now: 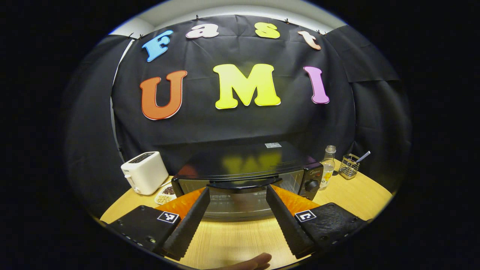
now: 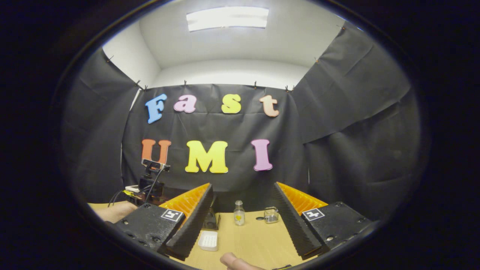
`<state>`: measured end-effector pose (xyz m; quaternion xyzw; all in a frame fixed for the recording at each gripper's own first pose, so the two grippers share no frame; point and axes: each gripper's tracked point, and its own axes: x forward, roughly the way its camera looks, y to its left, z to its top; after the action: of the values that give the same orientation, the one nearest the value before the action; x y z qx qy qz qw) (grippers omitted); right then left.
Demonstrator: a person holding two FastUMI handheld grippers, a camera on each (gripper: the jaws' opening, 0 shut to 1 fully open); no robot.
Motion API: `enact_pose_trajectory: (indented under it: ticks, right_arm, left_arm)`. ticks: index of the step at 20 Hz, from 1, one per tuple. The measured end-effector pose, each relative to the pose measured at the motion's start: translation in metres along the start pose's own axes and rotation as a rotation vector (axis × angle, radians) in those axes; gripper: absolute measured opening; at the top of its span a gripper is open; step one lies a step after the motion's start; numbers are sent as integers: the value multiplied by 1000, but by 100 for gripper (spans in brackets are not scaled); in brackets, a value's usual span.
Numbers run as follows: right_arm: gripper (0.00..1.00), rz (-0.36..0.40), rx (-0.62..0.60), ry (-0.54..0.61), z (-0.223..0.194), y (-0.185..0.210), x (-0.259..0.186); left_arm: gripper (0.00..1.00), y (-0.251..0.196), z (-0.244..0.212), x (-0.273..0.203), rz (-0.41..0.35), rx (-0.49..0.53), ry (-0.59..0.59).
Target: Open the electric oven with the left hand, put the food in, and close the electric oven.
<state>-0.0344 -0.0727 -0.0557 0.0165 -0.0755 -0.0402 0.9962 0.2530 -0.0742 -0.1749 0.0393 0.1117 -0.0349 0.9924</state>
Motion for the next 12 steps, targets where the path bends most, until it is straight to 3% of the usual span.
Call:
enact_pose_trajectory:
  ticks: [9,12]
  right_arm:
    - [100,-14,9,60,-11,-2,6]
    - [96,22,24,112,-12,12,8]
  left_arm:
    - [96,17,73,-112,-3,45,-131]
    - [96,16,81,-154,3,40,-150]
